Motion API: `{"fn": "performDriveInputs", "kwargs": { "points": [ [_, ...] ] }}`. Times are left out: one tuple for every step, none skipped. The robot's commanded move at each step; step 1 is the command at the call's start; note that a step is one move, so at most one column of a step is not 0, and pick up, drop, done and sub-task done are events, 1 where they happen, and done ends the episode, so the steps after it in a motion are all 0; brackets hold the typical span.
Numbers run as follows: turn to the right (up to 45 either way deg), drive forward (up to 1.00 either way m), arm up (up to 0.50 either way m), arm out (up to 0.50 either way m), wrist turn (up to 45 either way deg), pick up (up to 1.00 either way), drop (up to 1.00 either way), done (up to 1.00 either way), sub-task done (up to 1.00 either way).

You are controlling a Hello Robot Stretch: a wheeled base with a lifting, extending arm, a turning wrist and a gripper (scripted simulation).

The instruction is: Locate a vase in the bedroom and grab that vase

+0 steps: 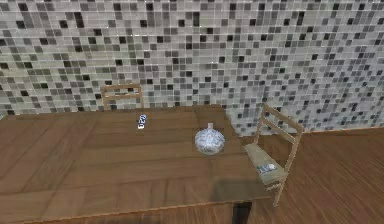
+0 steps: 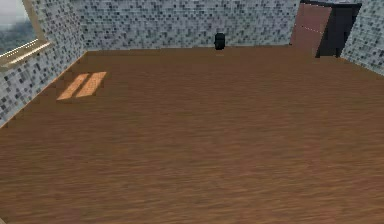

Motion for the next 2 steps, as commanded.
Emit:
{"fn": "performDriveInputs", "kwargs": {
  "points": [
    [0.0, 0.35, 0.0, 0.0, 0.0, 0.0, 0.0, 0.0, 0.0],
    [-45.0, 0.0, 0.0, 0.0, 0.0, 0.0, 0.0, 0.0, 0.0]
  ]
}}
